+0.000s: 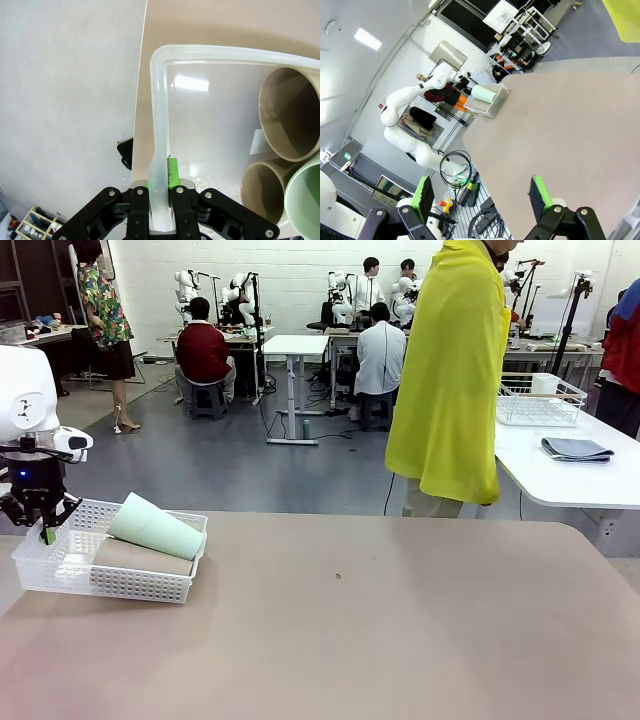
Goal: Clean and organize the cups into the basket.
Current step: Move the Organizing basket back to the left side of the table.
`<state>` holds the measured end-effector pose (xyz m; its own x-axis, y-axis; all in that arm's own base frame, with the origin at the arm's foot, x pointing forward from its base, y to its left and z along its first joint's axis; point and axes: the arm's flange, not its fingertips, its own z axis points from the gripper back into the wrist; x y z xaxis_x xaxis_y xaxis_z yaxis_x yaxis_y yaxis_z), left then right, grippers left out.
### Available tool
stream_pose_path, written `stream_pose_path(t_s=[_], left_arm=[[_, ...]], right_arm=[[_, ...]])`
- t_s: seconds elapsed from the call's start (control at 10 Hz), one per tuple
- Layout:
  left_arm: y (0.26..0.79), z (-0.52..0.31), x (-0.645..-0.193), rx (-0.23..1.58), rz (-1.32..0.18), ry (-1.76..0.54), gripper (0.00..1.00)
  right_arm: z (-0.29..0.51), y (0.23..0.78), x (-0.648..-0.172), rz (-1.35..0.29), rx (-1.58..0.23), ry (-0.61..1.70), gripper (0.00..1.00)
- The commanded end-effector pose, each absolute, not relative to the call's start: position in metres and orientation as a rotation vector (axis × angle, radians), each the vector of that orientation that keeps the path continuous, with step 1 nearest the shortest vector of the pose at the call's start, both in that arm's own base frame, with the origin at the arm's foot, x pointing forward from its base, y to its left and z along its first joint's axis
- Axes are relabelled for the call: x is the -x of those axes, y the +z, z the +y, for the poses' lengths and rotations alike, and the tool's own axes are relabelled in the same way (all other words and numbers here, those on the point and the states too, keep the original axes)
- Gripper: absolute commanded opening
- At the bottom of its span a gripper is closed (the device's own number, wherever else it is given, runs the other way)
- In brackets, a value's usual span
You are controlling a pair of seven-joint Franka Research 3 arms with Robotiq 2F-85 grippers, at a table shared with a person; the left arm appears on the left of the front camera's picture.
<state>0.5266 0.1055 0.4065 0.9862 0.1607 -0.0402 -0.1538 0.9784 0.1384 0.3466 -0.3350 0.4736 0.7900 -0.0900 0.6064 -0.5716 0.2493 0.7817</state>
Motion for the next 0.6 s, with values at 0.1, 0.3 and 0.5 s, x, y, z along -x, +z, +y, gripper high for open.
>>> stream_pose_path(t_s=[0.1,0.3,0.5], left_arm=[[0.406,0.105,-0.527,-0.135,0.051,0.158,0.06],[0.397,0.103,-0.527,-0.181,-0.060,0.010,0.06],[0.392,0.100,-0.528,-0.207,-0.085,-0.026,0.06]], right_arm=[[-0.337,0.474,-0.346,-0.600,-1.286,0.361,1.00],[-0.337,0.474,-0.346,-0.600,-1.286,0.361,1.00],[-0.337,0.474,-0.346,-0.600,-1.286,0.361,1.00]])
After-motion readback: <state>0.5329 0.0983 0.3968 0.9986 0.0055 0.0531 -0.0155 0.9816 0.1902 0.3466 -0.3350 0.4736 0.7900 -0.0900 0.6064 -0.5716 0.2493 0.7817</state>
